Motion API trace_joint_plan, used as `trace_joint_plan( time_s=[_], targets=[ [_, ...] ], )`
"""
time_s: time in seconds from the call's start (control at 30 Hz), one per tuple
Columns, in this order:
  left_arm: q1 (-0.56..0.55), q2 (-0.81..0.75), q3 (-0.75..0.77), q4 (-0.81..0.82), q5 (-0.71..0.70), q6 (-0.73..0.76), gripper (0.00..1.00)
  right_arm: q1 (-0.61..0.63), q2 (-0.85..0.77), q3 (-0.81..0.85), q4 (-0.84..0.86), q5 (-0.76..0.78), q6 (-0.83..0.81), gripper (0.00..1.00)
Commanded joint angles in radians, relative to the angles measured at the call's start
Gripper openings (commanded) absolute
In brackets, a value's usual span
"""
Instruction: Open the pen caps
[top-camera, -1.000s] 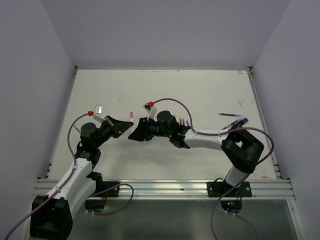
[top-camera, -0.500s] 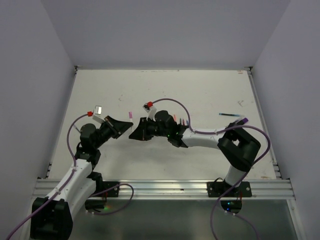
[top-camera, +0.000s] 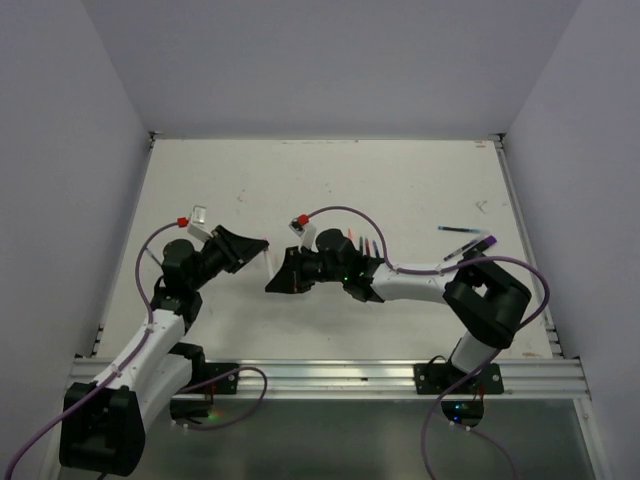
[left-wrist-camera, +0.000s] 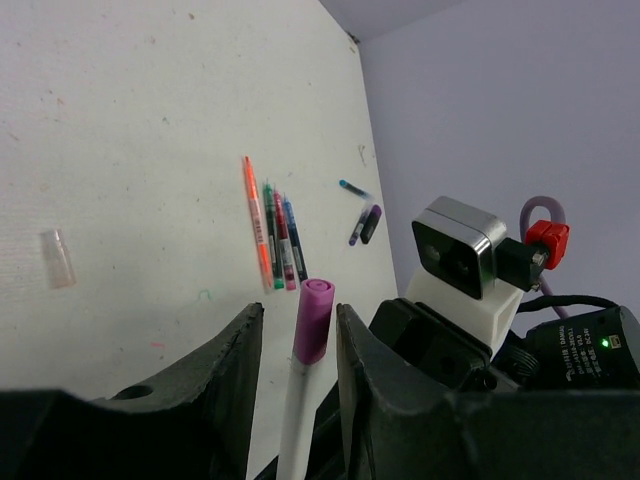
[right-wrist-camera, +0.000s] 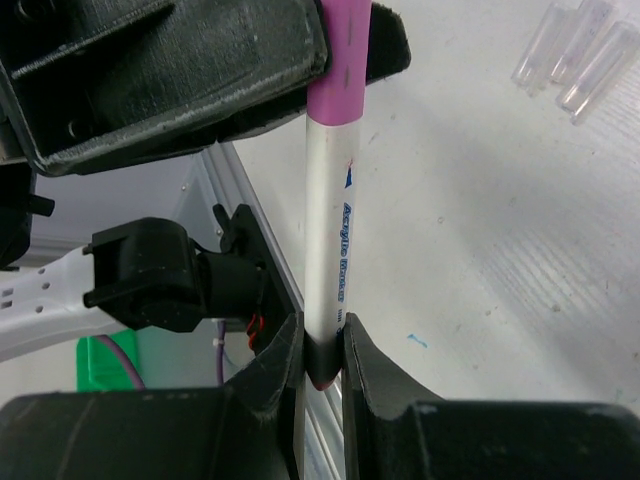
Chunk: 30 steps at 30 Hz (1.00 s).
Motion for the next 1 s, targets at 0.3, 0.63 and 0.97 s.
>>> trace_joint_plan(
  time_s=[0.3, 0.63, 0.97],
  targets=[
    [-0.005, 0.03, 0.042, 0.012, 0.044, 0.038, 0.0, 0.02, -0.024, -0.004, 0.034, -0.023, 0.003, 0.0],
    [-0.005, 0.02, 0.328, -0.617, -0.376, 0.123, 0.0, 0.241, 0.01, 0.302, -0.67, 0.678, -0.297, 0.0],
    [-0.006, 0.14, 0.427, -0.697, -0.478, 0.322, 0.0, 0.169, -0.085, 0.182, -0.702, 0.688, -0.28, 0.0]
  ],
)
